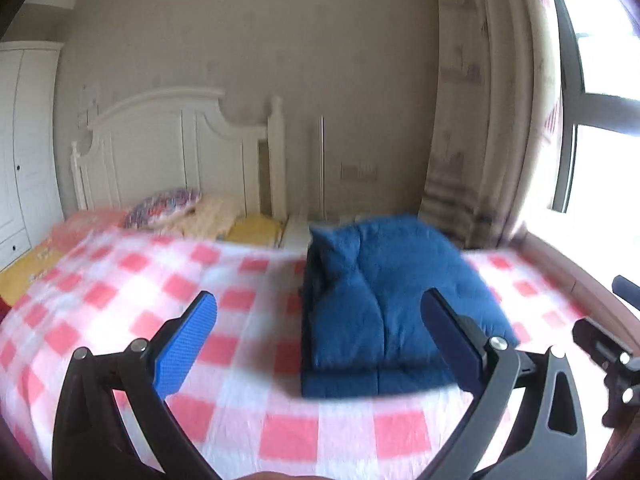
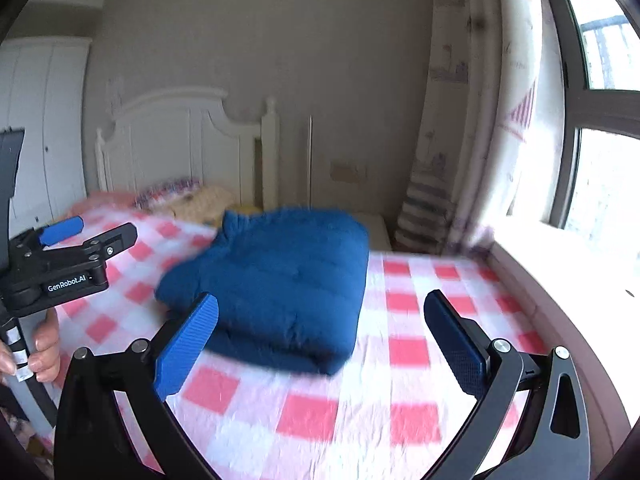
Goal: Fold large clothes
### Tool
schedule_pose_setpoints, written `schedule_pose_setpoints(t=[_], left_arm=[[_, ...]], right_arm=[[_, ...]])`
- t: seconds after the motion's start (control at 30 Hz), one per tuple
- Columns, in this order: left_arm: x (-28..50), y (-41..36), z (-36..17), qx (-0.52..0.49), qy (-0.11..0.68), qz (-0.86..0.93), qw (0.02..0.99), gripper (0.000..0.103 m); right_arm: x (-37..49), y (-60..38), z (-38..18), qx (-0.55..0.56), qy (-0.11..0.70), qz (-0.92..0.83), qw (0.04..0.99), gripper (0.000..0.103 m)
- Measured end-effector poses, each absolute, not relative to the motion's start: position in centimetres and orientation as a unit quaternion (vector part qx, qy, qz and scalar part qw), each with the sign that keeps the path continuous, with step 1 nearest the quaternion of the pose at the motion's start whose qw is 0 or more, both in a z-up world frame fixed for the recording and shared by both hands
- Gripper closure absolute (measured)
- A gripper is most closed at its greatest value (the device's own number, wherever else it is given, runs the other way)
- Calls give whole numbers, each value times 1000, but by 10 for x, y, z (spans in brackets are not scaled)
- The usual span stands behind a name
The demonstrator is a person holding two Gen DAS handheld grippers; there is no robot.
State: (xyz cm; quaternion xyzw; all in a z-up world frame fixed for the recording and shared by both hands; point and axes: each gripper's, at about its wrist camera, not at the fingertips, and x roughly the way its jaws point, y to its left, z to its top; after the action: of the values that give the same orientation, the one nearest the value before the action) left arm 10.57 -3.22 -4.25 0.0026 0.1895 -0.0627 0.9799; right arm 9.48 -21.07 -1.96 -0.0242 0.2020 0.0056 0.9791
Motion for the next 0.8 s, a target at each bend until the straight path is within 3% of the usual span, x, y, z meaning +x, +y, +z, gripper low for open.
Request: schedule_pose_setpoints(t=[0.8], left_arm=[[85, -32, -65, 21, 209, -67, 975, 2]], right_arm=[[85, -191, -37, -24, 224, 24, 974, 4]])
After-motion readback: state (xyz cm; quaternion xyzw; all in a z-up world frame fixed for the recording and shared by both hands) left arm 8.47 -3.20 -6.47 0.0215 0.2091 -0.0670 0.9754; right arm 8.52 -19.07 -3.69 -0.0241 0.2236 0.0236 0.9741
